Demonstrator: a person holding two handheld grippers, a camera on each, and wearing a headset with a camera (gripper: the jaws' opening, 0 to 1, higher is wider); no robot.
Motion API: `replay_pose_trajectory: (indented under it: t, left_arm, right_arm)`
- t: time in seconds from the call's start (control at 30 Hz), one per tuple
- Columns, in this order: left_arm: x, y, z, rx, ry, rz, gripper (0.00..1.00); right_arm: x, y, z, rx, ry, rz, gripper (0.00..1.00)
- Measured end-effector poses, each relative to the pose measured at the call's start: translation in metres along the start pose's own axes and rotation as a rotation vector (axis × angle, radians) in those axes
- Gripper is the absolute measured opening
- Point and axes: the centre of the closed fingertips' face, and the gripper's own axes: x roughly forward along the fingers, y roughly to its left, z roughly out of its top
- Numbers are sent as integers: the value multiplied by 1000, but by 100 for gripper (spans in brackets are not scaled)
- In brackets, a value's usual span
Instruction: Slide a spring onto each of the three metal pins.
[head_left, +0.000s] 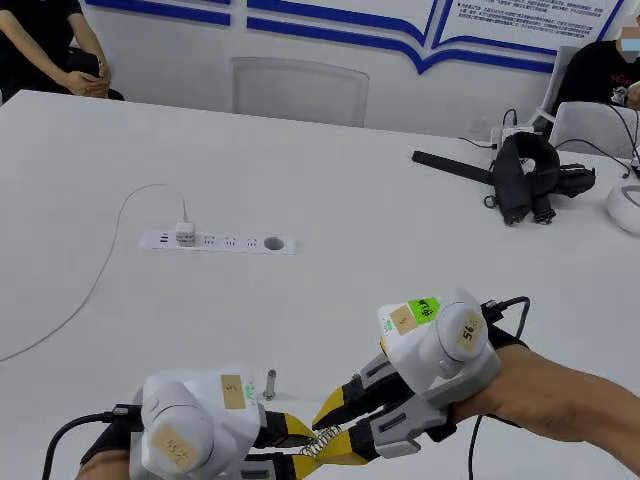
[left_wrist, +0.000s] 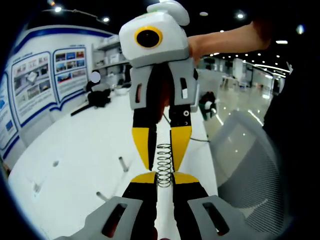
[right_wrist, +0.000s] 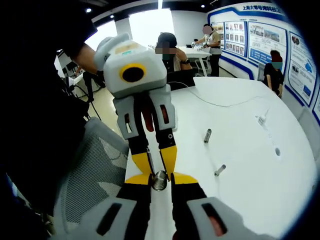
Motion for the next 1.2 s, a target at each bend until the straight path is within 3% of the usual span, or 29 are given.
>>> replay_pose_trajectory:
  t: [0.6, 1.1, 1.2]
  left_arm:
    - [1, -3, -4, -18, -1, -20, 10]
    - [-1, -1, -4, -32, -22, -26, 10]
    - [-1, -1, -4, -39, -25, -26, 10]
  right_arm:
    - [5, 3, -6, -74, 55, 25, 12]
    - [4, 3, -9, -129, 71, 46, 13]
    - [5, 3, -5, -120, 53, 45, 12]
